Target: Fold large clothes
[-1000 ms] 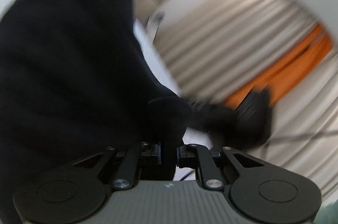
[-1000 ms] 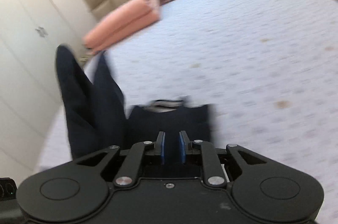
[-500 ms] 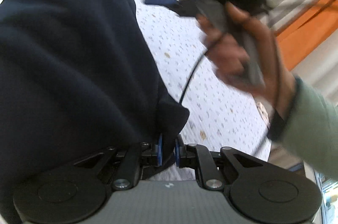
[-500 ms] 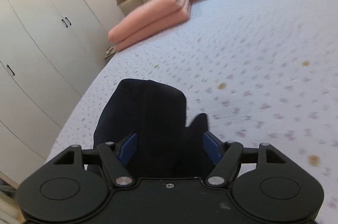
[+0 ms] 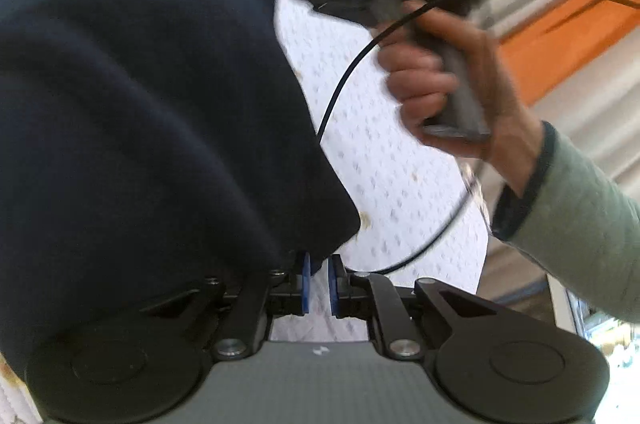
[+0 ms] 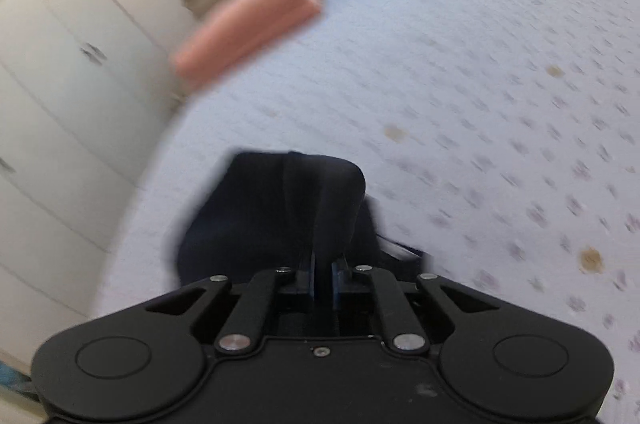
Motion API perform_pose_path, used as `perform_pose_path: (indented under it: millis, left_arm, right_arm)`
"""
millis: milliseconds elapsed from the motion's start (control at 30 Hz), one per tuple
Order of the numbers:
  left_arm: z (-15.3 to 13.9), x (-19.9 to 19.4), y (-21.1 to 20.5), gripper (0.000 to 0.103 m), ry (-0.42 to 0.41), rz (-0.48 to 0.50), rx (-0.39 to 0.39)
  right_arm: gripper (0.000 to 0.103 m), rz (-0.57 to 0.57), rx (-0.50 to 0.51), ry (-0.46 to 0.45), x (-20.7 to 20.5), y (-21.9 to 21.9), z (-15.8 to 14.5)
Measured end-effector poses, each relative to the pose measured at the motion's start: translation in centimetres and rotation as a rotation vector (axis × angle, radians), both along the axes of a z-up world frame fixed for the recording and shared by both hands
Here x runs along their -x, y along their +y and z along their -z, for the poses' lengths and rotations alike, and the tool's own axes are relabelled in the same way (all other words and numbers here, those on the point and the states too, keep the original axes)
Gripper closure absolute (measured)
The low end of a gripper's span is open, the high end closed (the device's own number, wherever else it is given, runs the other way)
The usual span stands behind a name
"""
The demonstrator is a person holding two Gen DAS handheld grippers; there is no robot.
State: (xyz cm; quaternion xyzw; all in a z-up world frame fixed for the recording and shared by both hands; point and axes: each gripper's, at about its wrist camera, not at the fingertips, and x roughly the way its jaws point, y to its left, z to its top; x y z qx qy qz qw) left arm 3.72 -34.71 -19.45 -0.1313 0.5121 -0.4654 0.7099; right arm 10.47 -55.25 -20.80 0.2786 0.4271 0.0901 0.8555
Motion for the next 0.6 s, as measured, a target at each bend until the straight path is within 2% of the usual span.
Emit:
perform_pose_path:
  millis: [100, 133, 200, 267, 300, 333, 367, 467, 533, 600]
  left_arm:
    - [0.2, 0.5, 0.0, 0.093, 0.027, 0.089, -0.016]
    - [0.1, 0.8, 0.1, 0.093, 0.034, 0.119, -0.018]
    - [-0.6, 1.1, 1.0, 0.093, 0.055, 0.151, -0.005]
    - [-2.4, 0.4, 2.5, 0.093, 0.048, 0.132, 0.062]
    - [-3.7, -0.1, 4.3, 0.091, 0.029, 0.099, 0.094]
    - [-5.2, -0.9, 6.0, 0.089, -0.020, 0.047, 0.106]
    - [-6.5, -2.0, 6.8, 0.089, -0.073, -0.015, 0.107]
    - [-8.7, -6.5, 8.6, 0.089, -0.206, -0.186, 0.078]
    - [-8.8, -9.7, 8.5, 0.089, -0.295, -0.275, 0.017]
    - [-7.6, -12.1, 7.1, 0.089, -0.306, -0.283, -0.010]
  right_arm:
    - [0.095, -0.015, 0.108, 0.040, -0.7, 1.7, 4.3]
    - [0.098, -0.011, 0.128, 0.026, -0.5, 1.8, 4.7]
    - [0.096, -0.010, 0.140, 0.019, -0.1, 1.4, 4.1]
    - [0.083, -0.007, 0.178, 0.035, 0.2, 1.2, 2.6]
    - [0.066, -0.010, 0.216, 0.046, 0.8, 0.9, 1.5]
    - [0.064, -0.016, 0.251, 0.052, 1.5, 0.6, 0.6]
    - [0.064, -0.033, 0.270, 0.048, 2.5, 0.3, -0.2]
    - [0.065, -0.093, 0.214, -0.003, 5.6, 0.6, -3.0]
    - [0.068, -0.126, 0.217, -0.051, 7.1, 2.7, -4.3]
    - [0.070, -0.155, 0.244, -0.090, 7.4, 5.4, -4.6]
